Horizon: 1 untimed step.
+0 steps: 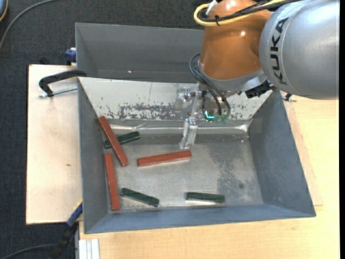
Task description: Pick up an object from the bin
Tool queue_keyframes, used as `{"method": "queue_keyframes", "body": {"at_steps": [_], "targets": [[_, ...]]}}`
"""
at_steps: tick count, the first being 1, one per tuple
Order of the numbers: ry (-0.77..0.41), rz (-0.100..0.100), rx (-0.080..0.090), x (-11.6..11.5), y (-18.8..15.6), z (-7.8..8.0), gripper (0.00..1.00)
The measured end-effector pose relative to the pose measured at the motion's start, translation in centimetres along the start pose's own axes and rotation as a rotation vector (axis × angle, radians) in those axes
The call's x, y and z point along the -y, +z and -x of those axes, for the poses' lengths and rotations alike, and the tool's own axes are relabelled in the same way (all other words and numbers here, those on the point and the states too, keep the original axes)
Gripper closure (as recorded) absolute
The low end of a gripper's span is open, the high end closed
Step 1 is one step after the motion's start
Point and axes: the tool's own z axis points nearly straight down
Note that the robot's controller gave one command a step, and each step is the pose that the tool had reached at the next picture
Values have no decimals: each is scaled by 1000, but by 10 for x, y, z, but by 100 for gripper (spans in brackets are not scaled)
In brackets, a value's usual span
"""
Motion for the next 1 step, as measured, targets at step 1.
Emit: {"method": "queue_keyframes", "body": {"at_steps": [1], "targets": [[-175, -1, -1, 18, 164, -15, 0]]}}
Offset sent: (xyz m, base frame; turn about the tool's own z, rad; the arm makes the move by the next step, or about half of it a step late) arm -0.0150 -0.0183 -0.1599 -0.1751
